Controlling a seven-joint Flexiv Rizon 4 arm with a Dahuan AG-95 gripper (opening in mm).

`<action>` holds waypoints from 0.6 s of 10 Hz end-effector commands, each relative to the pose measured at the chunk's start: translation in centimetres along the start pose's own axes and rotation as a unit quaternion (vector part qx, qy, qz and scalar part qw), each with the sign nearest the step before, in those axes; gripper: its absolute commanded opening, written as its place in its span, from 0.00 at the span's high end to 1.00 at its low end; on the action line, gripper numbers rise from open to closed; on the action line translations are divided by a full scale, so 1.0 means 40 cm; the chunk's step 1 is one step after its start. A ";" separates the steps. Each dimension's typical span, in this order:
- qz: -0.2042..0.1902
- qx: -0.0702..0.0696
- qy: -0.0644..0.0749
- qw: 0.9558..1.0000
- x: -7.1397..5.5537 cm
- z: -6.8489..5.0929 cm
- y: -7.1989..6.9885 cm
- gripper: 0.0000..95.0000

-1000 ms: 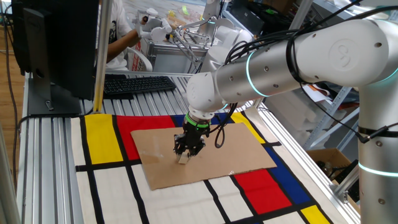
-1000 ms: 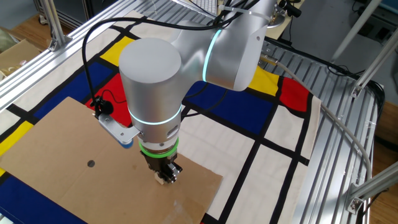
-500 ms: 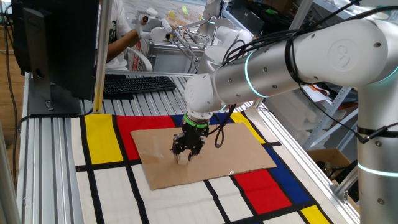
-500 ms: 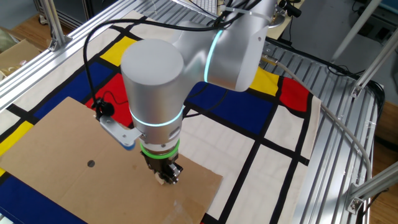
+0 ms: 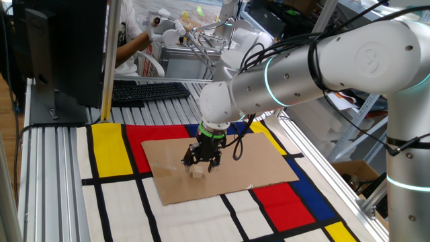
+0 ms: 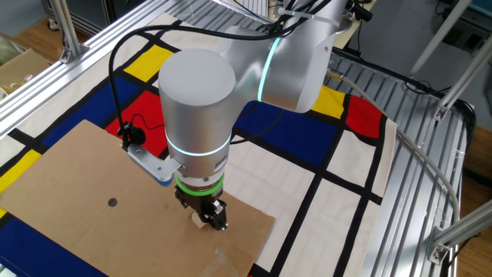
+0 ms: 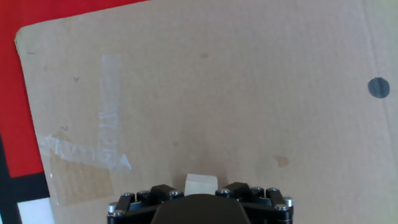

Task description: Hold a small block with the gripper and sweep it from left to right on the table

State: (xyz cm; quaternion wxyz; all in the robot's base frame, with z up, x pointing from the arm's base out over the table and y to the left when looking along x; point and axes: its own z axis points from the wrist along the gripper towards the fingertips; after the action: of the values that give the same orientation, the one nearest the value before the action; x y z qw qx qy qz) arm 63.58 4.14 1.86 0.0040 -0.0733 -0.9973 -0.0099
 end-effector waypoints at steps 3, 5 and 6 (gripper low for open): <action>0.000 -0.009 0.001 1.000 0.002 -0.034 -0.007 0.20; 0.002 -0.017 0.005 1.000 0.007 -0.065 -0.016 0.20; 0.001 -0.017 0.007 1.000 0.010 -0.085 -0.023 0.20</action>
State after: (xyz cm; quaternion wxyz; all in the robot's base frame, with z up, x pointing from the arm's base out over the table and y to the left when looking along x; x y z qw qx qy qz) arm 62.92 3.01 5.45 0.0094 -0.0753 -0.9967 -0.0284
